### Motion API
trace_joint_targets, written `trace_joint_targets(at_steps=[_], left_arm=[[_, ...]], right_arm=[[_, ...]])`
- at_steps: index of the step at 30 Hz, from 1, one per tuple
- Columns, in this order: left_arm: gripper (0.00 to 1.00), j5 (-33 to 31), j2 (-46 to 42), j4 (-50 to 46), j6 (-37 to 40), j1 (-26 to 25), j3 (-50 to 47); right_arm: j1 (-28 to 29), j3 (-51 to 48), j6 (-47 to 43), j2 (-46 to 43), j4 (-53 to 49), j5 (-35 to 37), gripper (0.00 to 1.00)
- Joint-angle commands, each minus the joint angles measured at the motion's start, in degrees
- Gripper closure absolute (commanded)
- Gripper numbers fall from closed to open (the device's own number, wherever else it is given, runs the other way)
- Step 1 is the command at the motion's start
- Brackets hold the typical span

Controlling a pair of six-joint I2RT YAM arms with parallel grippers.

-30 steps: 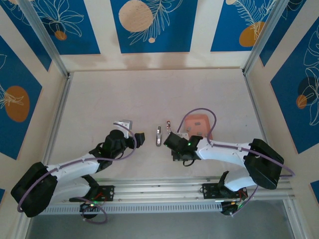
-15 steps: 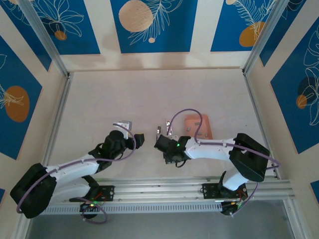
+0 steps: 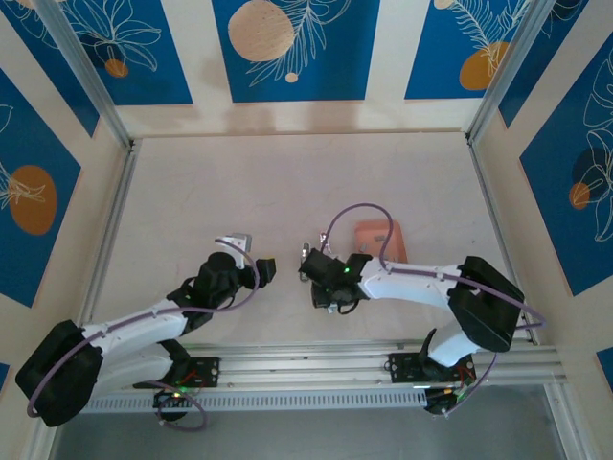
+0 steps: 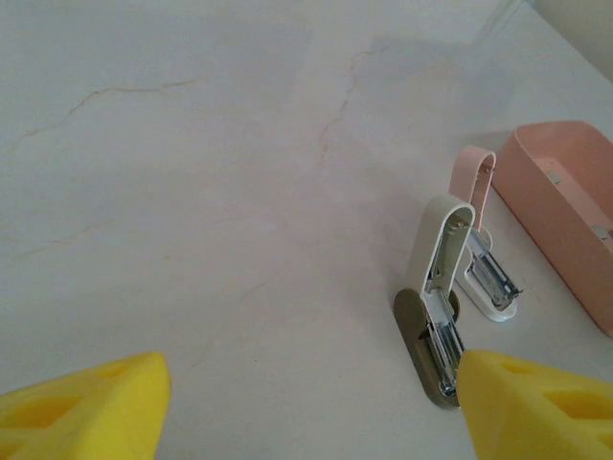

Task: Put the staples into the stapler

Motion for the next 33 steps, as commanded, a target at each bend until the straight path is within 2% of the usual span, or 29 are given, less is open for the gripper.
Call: trace_joint_targets(at_steps=[1,7,13,21,25,28,33], left_arm=[[0.22,-0.88,-2.08,-1.55,-0.25,0.53,0.12],[0.22,-1.18,-3.46,-2.69,0.02,0.50,0.08],[0.22,-1.88,-4.43,-3.18,-0.11,0.53,0.08],[0.22,-1.58,-4.58,-4.29,-0.74,0.51,-0.27],[0.22,-0.58,-5.85,-6.90,-1.34,0.51,-0.01],[0.22,0.54,-7.81,-9.59,-1.47,0.54,-0.25],[0.22,2.61,-11.45,-13.24,-2.64,0.54,-2.03]], right_arm=[[-3.36,-0.37,0.34,-4.12,-2.21,-2.18,0.54],[-10.36,-1.97,-3.41,-4.78,3.27,-7.14,0.53],[-15.48,-1.44,-4.07,-1.37,1.36,-8.33,0.53],[-21.01,-0.14,-7.58,-3.05,-5.63,-2.44,0.52],[-19.43,1.74,-10.88,-6.22,-8.26,-3.43,0.52],[-15.17,2.88,-12.70,-8.33,-10.10,-5.19,0.52],[-6.69,3.30,-6.37,-9.64,-11.51,-4.59,0.52]])
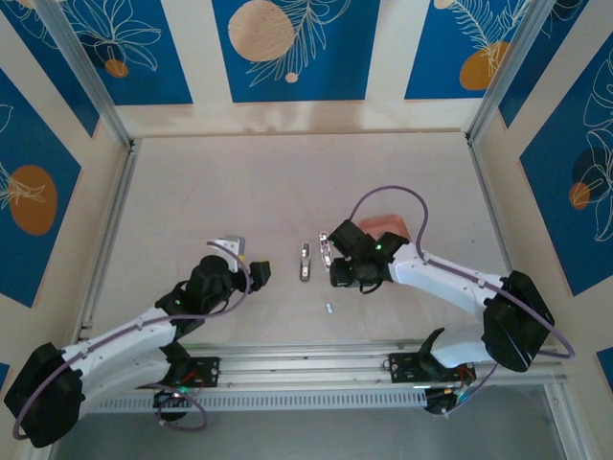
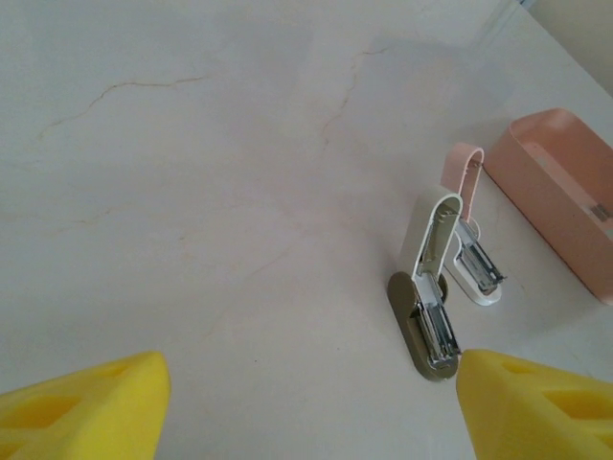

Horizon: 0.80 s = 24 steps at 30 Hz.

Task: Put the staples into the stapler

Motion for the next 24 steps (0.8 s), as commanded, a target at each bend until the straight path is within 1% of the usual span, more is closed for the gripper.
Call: trace_joint_targets(at_steps=[1,3,4,7,10,11,16,24], left_arm=[[0.22,2.45,-2.51,-4.12,-1.57,0.54,-2.08],[0.22,2.90,-4.30,-5.53,-2.09,0.46,-2.93],[0.22,2.99,-5.20,-6.12,-2.26,0.52,-3.33],[0.22,2.76,-7.96,-8.11,-2.54,0.49,-4.46],[0.22,1.75,-10.40,-9.59,-2.67,0.52,-5.44],[0.22,1.36,-11.15,-9.74,-2.77,0.50,-5.83],[0.21,0.19,-12.12,-9.76,-3.02,0.51,-6.67],[0.21,0.01,-10.52,-7.49,-3.12,0.46,-8.03]], right_arm=[[4.08,1.23,4.59,-0.22,-3.94,-0.19,0.52],[6.16,2.30,6.61,1.60,-5.09,-0.66,0.53],[7.12,3.01,6.93,2.73,-5.67,-0.66,0.55],[10.07,6.14,7.15,7.46,-7.96,-0.57,0.57],[11.13,10.32,6.40,13.19,-10.97,-1.29,0.62],[11.25,11.71,5.86,15.14,-11.83,-1.55,0.64],[10.75,15.34,4.21,20.84,-13.48,-2.71,0.64],[8.42,13.33,3.23,24.28,-11.01,-7.37,0.63]])
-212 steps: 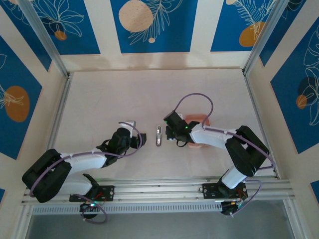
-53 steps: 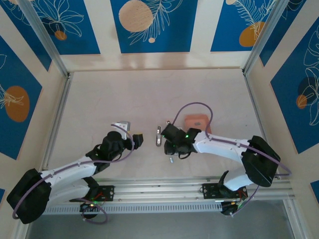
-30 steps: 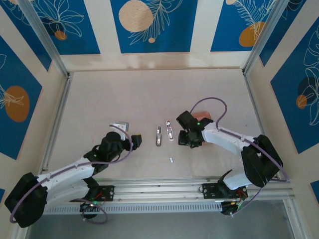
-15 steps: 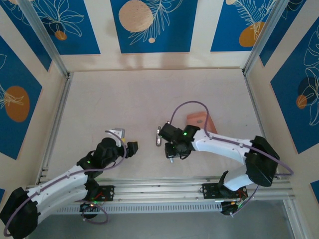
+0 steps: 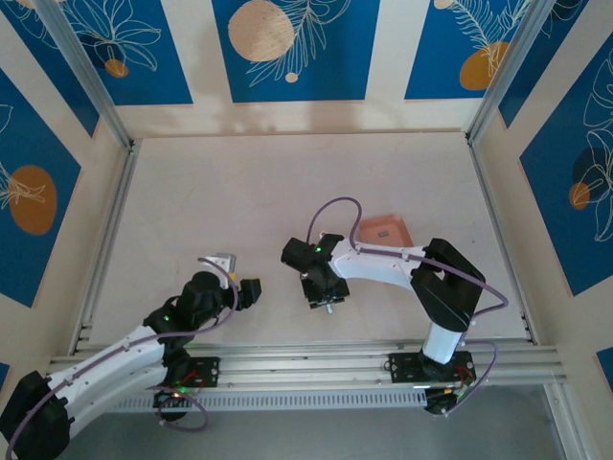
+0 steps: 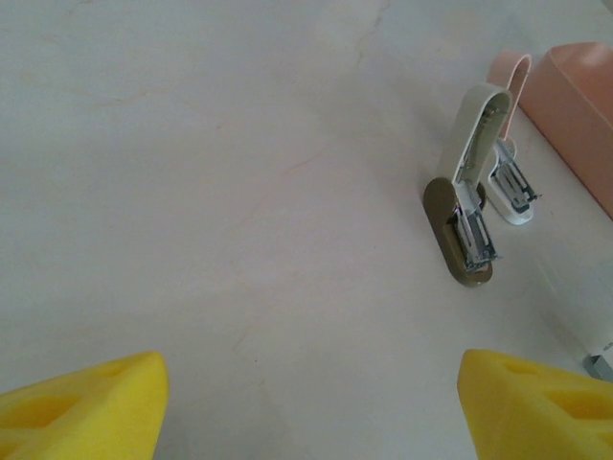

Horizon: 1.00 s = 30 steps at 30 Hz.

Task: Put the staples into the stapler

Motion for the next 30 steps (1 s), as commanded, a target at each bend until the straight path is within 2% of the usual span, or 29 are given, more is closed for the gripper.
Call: trace_joint_targets(at_steps=[1,6,13,30], left_arm=[[0.21,-1.05,0.57,1.29,-0.44,0.51,-1.00],[0.22,-0.52,1.42,2.37,-0.57,0.52,-1.32],[0.23,6.97,3.43,8.71,1.23,0.51,-2.80],[0.24,6.80,4.92,9.12,0.80,0.51,-2.86]], right_arm=[[-0.66,-0.92,-1.08,0.95,-0.52,-3.71,0.63],[-1.32,-1.33,-1.57,2.08,0.25,-4.30,0.64],[-2.26,-1.51,-2.05,2.68,0.17,-3.51,0.65],[-4.60,-3.66,-3.11,2.86,2.60,-6.53,0.70]])
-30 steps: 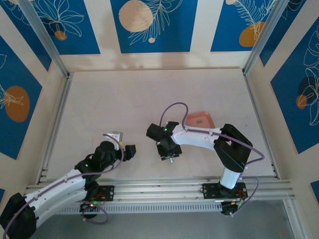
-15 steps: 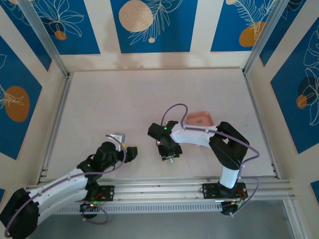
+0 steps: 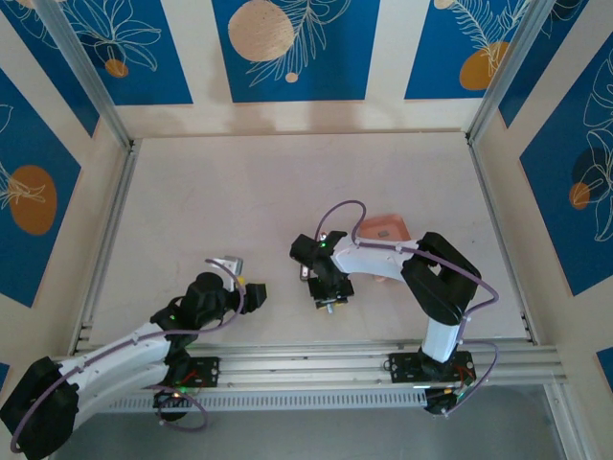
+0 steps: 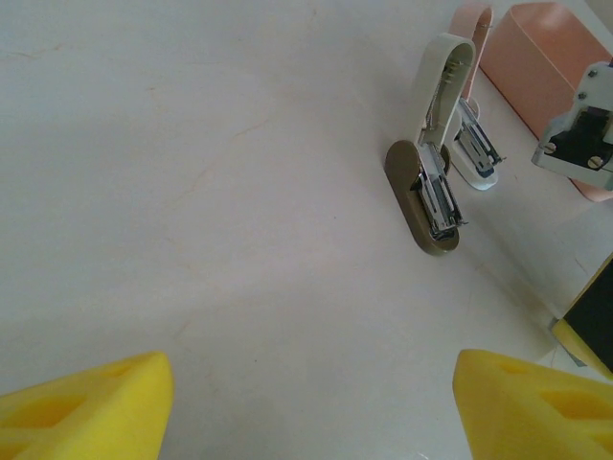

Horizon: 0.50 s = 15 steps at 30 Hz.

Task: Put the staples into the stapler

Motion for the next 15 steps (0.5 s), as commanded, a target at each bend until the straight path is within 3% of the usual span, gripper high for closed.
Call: trace_joint_targets(at_steps=[1,15], left_arm=[[0.24,0.66,-0.51,1.05,0.64,0.46,-0.76],[0.24,0.22,-0.60,0.88,0.35,0.48,-0.67]], right_arm=[[-0.37,-0.84,-0.74,0.73,-0.05,-2.29,0.70],[-0.90,-1.87,-0.78,4.00,0.97,-3.96,0.77]])
